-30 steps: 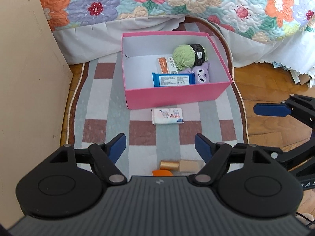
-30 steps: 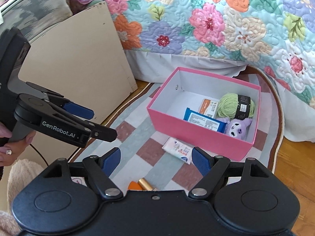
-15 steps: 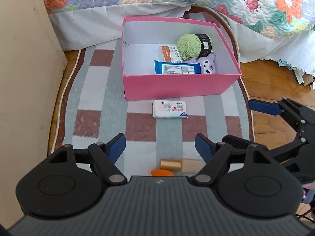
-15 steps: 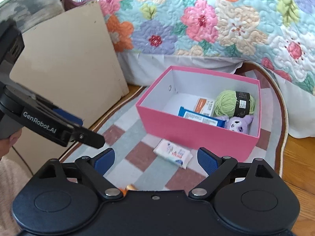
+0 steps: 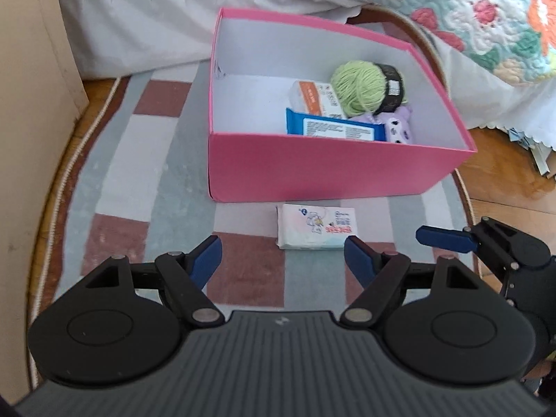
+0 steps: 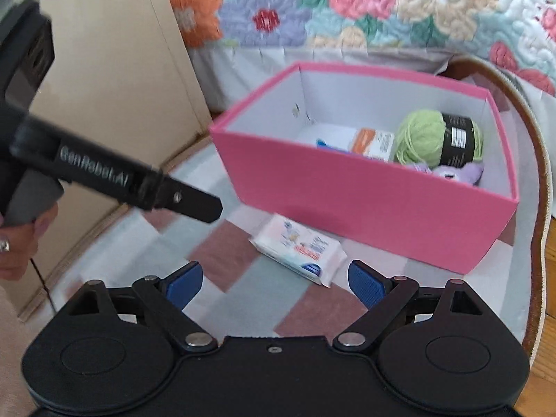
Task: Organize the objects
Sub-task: 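Open the right tool and withdraw it toward the white tissue pack, then close the right tool on the white tissue pack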
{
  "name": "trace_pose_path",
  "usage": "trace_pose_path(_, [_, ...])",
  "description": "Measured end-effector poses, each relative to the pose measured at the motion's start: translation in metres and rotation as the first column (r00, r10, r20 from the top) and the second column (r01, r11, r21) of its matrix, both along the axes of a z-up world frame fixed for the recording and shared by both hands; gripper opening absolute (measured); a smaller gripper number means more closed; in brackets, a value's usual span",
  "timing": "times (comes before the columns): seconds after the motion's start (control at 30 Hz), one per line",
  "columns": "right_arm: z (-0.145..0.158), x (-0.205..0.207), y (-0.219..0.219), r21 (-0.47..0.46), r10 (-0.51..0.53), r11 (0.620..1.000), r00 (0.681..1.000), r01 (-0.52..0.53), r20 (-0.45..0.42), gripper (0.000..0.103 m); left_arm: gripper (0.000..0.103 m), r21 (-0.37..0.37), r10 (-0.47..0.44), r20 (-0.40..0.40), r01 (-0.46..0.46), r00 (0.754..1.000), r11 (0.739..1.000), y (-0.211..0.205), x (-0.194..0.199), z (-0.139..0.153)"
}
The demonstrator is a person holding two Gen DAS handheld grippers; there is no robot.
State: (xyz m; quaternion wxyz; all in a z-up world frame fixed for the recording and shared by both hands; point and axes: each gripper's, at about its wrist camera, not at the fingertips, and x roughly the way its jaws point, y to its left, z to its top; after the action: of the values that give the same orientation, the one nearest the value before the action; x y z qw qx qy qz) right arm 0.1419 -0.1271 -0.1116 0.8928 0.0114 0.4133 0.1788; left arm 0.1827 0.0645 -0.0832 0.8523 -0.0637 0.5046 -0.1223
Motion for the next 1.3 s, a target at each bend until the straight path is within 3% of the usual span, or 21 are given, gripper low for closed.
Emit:
trace_pose_path(0.17, [-0.017, 0.013, 0.002, -0.035, -0.005, 0.999, 1.000, 0.004, -0.026, 0.093, 0.077, -0.004, 0.019, 0.008, -0.019, 1.000, 1.000, -0.006, 0.014, -0.026])
trace_pose_path(0.4, [-0.032, 0.027, -0.003, 0.026, -0.039, 0.999, 0.996, 0.041, -0.081, 0.088, 0.077, -0.092, -0.007, -0.017, 0.005, 1.000, 0.996, -0.008, 0.025, -0.049])
trace_pose_path(0.5, [-0.037, 0.029, 0.000, 0.024, -0.037, 0.999, 0.995, 0.040, -0.095, 0.084, 0.077, -0.144, -0.001, -0.007, 0.000, 1.000, 0.990, -0.005, 0.027, -0.057])
trace_pose_path(0.6, [-0.042, 0.032, 0.006, 0.002, -0.021, 1.000, 0.995, 0.022, -0.102, 0.074, 0.073, -0.148, -0.016, 0.004, 0.016, 1.000, 0.989, -0.005, 0.031, -0.062])
trace_pose_path(0.67, [-0.044, 0.032, 0.010, -0.016, -0.013, 1.000, 0.995, 0.012, -0.098, 0.063, 0.064, -0.159, -0.022, 0.001, 0.022, 1.000, 0.987, -0.004, 0.034, -0.067])
trace_pose_path(0.8, [-0.047, 0.034, 0.017, -0.057, -0.015, 0.998, 0.996, 0.010, -0.085, 0.059, 0.048, -0.182, -0.039, -0.010, 0.037, 0.999, 0.983, -0.003, 0.034, -0.075])
trace_pose_path(0.83, [-0.047, 0.033, 0.018, -0.062, -0.014, 0.998, 0.997, 0.009, -0.082, 0.057, 0.039, -0.199, -0.045, -0.029, 0.038, 0.999, 0.979, -0.002, 0.034, -0.075])
trace_pose_path(0.87, [-0.047, 0.033, 0.019, -0.063, -0.010, 0.998, 0.996, 0.005, -0.084, 0.056, 0.038, -0.249, -0.027, -0.087, 0.005, 0.996, 0.968, 0.003, 0.034, -0.077])
trace_pose_path(0.9, [-0.045, 0.032, 0.021, -0.067, -0.006, 0.998, 0.996, 0.000, -0.087, 0.056, 0.038, -0.294, 0.015, -0.156, -0.061, 0.988, 0.954, 0.011, 0.032, -0.079])
trace_pose_path(0.97, [-0.042, 0.029, 0.027, -0.087, 0.018, 0.996, 0.996, -0.026, -0.088, 0.057, 0.038, -0.292, 0.022, -0.191, -0.079, 0.981, 0.953, 0.016, 0.026, -0.079])
trace_pose_path(1.1, [-0.045, 0.024, 0.039, -0.102, 0.067, 0.992, 0.992, -0.078, -0.104, 0.062, 0.038, -0.277, 0.027, -0.203, -0.084, 0.979, 0.957, 0.020, 0.015, -0.079])
trace_pose_path(1.17, [-0.047, 0.022, 0.041, -0.106, 0.079, 0.990, 0.992, -0.089, -0.097, 0.070, 0.039, -0.271, 0.035, -0.203, -0.091, 0.979, 0.958, 0.019, 0.017, -0.078])
trace_pose_path(1.3, [-0.050, 0.022, 0.042, -0.118, 0.082, 0.989, 0.992, -0.094, -0.101, 0.073, 0.041, -0.235, 0.048, -0.160, -0.085, 0.986, 0.968, 0.015, 0.019, -0.076])
